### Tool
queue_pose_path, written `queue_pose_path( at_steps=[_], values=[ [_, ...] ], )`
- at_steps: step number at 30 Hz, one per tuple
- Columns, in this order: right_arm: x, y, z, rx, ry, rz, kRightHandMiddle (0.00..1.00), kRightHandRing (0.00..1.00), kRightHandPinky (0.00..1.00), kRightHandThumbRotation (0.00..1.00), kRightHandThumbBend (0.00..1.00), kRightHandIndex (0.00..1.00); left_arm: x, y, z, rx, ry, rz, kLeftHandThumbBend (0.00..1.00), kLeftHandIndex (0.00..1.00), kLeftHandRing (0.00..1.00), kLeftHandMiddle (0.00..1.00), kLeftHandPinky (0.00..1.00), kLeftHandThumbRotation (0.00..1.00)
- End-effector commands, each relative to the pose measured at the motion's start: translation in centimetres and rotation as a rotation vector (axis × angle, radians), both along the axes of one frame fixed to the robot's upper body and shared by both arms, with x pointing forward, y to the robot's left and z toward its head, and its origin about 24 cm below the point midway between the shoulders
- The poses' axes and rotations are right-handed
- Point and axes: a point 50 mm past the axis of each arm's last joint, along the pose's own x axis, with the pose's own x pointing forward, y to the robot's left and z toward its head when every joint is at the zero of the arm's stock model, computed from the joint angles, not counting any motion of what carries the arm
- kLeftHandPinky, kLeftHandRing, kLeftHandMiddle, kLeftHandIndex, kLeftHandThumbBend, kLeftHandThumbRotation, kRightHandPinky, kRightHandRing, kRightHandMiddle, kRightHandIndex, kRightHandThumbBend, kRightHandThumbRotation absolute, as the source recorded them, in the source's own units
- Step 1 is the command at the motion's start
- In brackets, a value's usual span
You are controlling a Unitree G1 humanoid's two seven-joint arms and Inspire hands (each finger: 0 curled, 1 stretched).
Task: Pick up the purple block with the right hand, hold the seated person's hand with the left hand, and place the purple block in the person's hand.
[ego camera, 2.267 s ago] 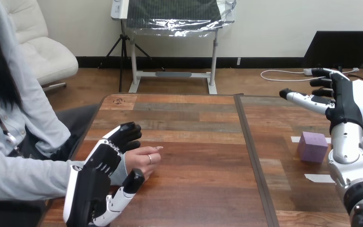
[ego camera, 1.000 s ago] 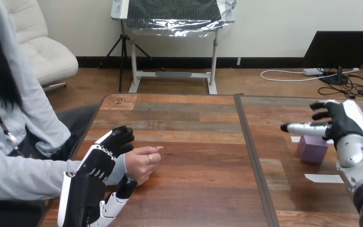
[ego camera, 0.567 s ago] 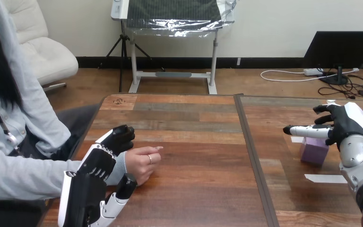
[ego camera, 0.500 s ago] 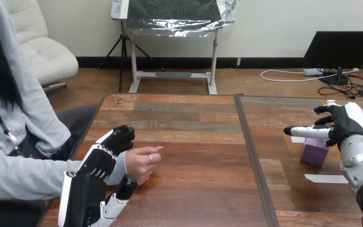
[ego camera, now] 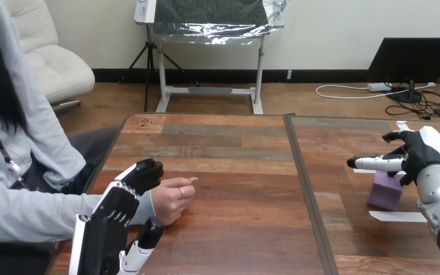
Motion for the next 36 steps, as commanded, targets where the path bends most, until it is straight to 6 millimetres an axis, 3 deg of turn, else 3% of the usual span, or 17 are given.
queue_pose_path(
  at_steps=[1, 9, 36],
  values=[
    [-0.1, 0.2, -0.3, -0.014, 0.034, 0.018, 0.64, 0.57, 0.43, 0.32, 0.95, 0.81, 0.9, -0.2, 1.7, 0.016, -0.116, -0.008, 0.77, 0.77, 0.78, 0.78, 0.75, 0.62],
    [-0.4, 0.1, -0.9, -0.022, 0.079, 0.034, 0.75, 0.7, 0.55, 0.32, 0.93, 0.82, 0.6, 0.0, 1.7, 0.026, -0.112, -0.006, 0.76, 0.77, 0.78, 0.78, 0.75, 0.63],
    [-0.7, 0.2, -1.3, -0.017, 0.096, 0.051, 0.79, 0.75, 0.64, 0.28, 0.89, 0.8, 0.3, 0.2, 1.6, 0.023, -0.1, -0.016, 0.74, 0.76, 0.8, 0.79, 0.77, 0.61]
  ],
)
